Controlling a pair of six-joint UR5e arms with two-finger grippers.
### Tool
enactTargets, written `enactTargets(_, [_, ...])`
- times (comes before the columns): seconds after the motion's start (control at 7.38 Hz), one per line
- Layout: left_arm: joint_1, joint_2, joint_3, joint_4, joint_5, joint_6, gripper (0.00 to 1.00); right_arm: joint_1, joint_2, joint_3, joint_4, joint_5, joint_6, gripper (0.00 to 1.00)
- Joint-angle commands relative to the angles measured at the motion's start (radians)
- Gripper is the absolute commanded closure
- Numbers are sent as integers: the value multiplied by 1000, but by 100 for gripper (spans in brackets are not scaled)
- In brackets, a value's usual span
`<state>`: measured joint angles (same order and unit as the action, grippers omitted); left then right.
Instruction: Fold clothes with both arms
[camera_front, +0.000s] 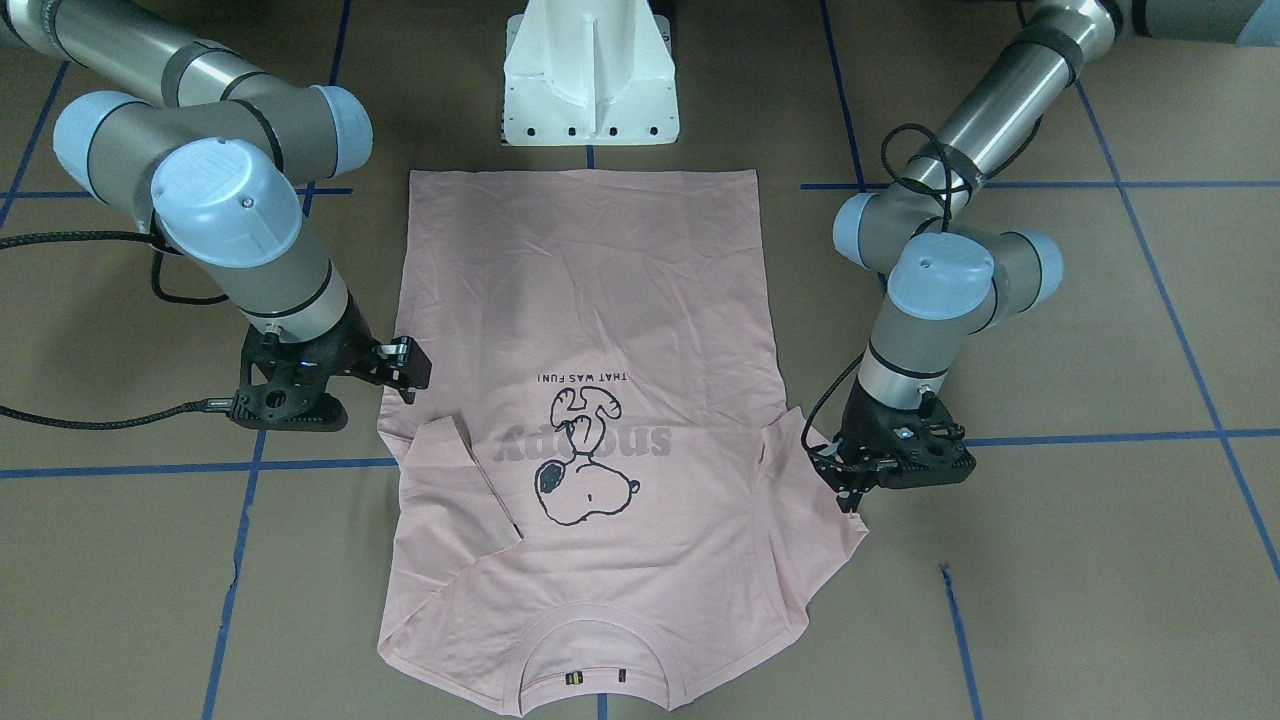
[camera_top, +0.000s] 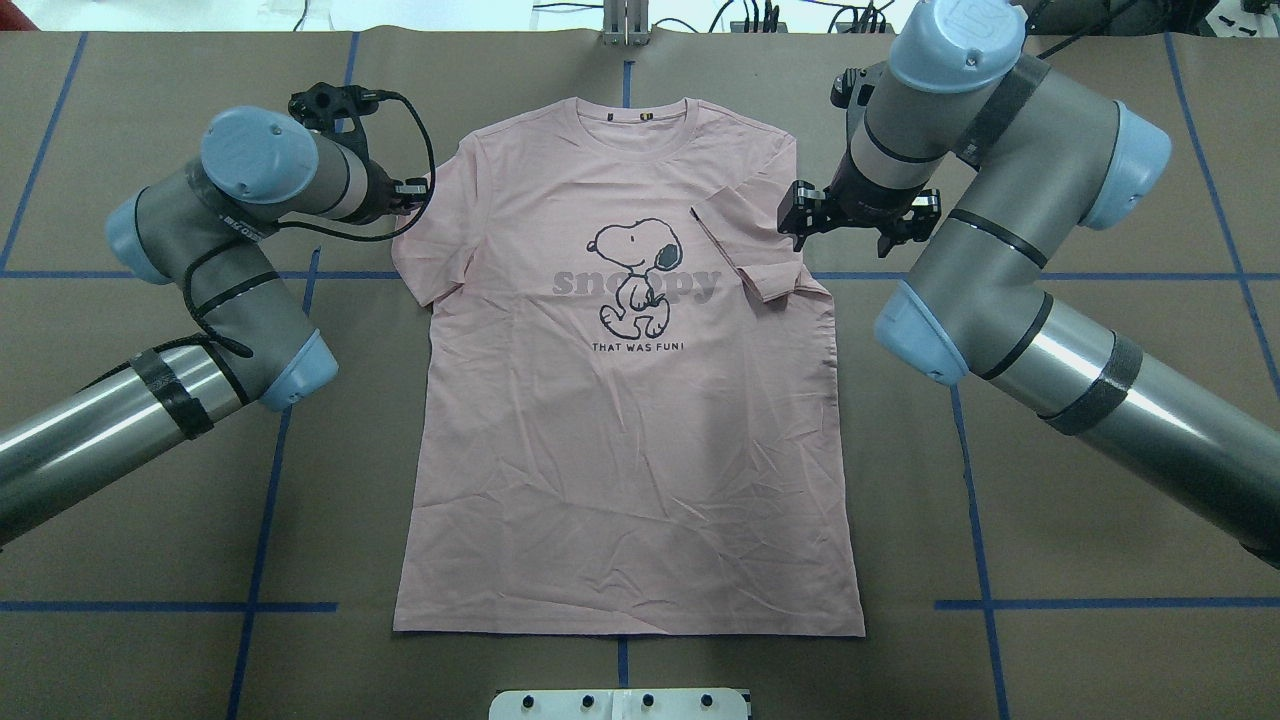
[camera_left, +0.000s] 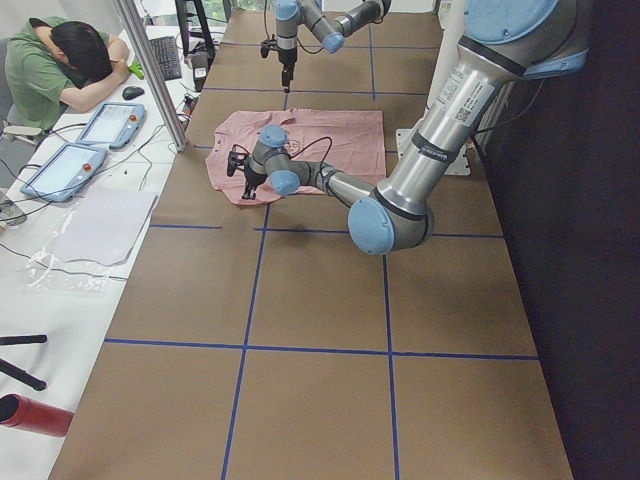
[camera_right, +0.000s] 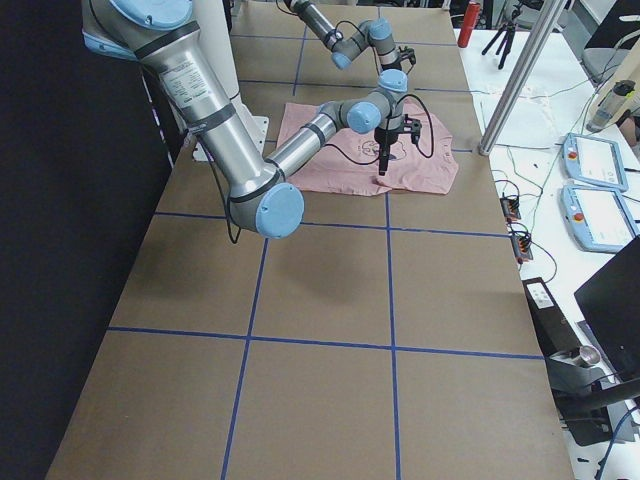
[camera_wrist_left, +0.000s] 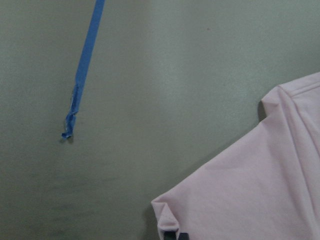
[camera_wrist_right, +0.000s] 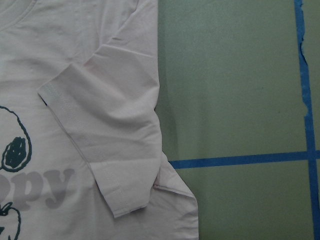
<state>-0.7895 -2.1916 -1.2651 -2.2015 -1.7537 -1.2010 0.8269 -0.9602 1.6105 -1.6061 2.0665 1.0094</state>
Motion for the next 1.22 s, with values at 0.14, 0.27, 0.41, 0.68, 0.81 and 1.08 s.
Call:
enactTargets(0.14, [48,-219,89,63,-24,-251,100,0,-2,6,0,0,0,0])
enactTargets(0.27, [71,-278,175,56,-18,-279,100,-5,-3,8,0,0,0,0])
enactTargets(0.41, [78,-284,197,48,-16,-279,100,-14,-3,9,0,0,2,0])
enactTargets(0.68, [88,-283,199,45,-4,-270,30,-28,-3,9,0,-2,2,0])
enactTargets(0.81, [90,-281,190,14,-4,-264,0,-35,-3,8,0,-5,-1,0])
enactTargets(1.08, [101,-272,115,9,-15,-261,0,-34,-8,9,0,-2,2,0])
